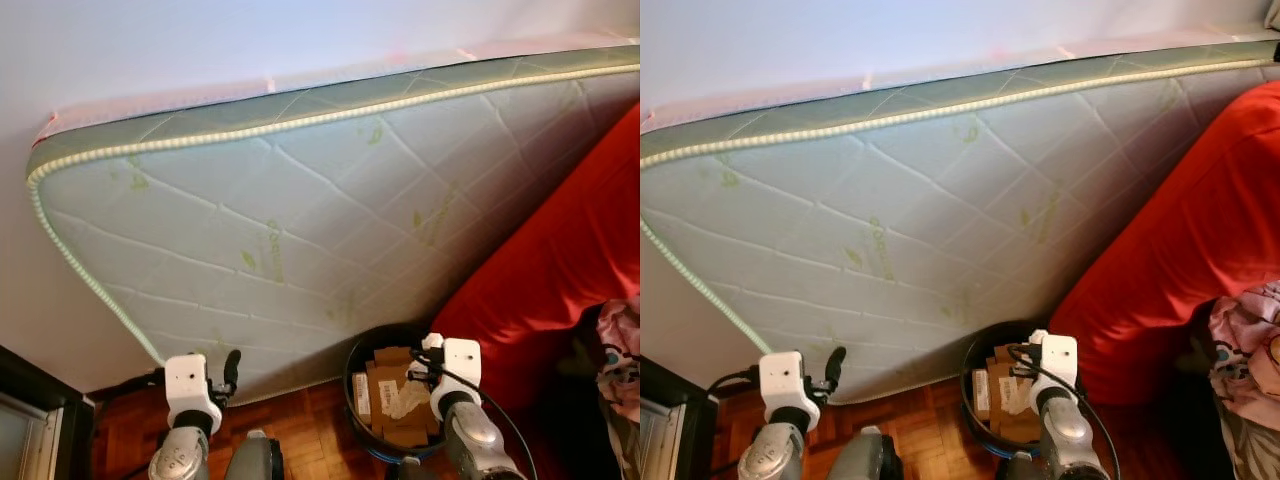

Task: Clean up the room

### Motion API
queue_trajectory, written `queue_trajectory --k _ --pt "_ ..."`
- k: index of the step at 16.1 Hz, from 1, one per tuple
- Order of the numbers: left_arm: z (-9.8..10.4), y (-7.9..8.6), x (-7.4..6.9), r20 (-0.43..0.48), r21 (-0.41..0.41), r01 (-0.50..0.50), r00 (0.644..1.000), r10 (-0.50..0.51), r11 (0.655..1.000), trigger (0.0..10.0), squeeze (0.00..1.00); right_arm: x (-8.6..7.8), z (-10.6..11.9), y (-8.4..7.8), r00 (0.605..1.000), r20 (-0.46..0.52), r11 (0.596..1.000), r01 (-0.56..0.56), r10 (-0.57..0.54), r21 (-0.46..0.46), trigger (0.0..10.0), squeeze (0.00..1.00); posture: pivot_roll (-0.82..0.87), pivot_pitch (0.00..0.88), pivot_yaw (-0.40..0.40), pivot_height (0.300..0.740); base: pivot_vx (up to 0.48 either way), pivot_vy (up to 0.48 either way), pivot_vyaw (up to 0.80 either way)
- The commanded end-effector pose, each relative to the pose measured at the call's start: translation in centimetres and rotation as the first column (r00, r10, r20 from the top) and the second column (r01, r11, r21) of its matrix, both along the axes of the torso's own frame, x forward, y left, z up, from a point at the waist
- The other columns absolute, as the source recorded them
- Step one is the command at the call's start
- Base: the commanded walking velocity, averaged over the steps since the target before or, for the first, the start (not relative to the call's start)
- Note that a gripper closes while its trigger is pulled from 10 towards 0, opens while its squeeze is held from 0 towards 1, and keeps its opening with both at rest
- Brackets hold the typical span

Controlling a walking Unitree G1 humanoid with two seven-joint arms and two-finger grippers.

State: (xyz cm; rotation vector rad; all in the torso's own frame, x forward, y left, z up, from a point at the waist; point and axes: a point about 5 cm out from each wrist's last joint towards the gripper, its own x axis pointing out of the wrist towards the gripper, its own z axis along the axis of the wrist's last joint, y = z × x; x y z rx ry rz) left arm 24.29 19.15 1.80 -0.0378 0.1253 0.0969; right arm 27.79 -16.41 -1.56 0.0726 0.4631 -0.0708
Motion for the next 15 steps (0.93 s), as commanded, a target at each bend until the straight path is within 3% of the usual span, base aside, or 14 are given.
queue_trajectory --k 1,5,8,10,15 --pt "-0.1 -0.2 -0.3 -0.012 -0.002 0.004 1.0 -0.004 1.0 10.0 0.0 -0.3 -0.4 -0.1 0.999 -0.033 1.0 0.02 -0.02 0.009 10.0 0.0 0.09 0.211 0.004 0.662 0.0 0.0 0.0" --pt "2.4 0.0 -1.2 0.058 0.005 0.003 0.998 -0.003 1.0 10.0 0.0 0.9 0.7 -1.0 0.999 -0.014 0.999 0.042 -0.042 -0.023 10.0 0.0 0.15 0.311 0.017 0.662 0.0 0.0 0.0" --pt "3.2 0.0 -2.2 0.063 0.006 0.002 0.998 -0.003 1.0 10.0 0.0 1.2 1.0 -1.4 0.998 0.0 0.998 0.057 -0.057 -0.029 10.0 0.0 0.17 0.344 0.023 0.662 0.0 0.0 0.0" --pt "4.4 -0.3 -3.9 0.048 0.013 0.004 0.999 -0.004 1.0 10.0 0.0 1.8 1.5 -1.8 0.998 0.013 0.997 0.069 -0.069 -0.037 10.0 0.0 0.21 0.41 0.038 0.662 0.0 0.0 0.0" --pt "6.1 -0.8 -4.8 0.045 0.001 -0.001 0.999 0.001 1.0 10.0 0.0 2.2 1.9 -2.0 0.997 0.021 0.997 0.075 -0.075 -0.035 10.0 0.0 0.24 0.463 0.034 0.662 0.0 0.0 0.0"
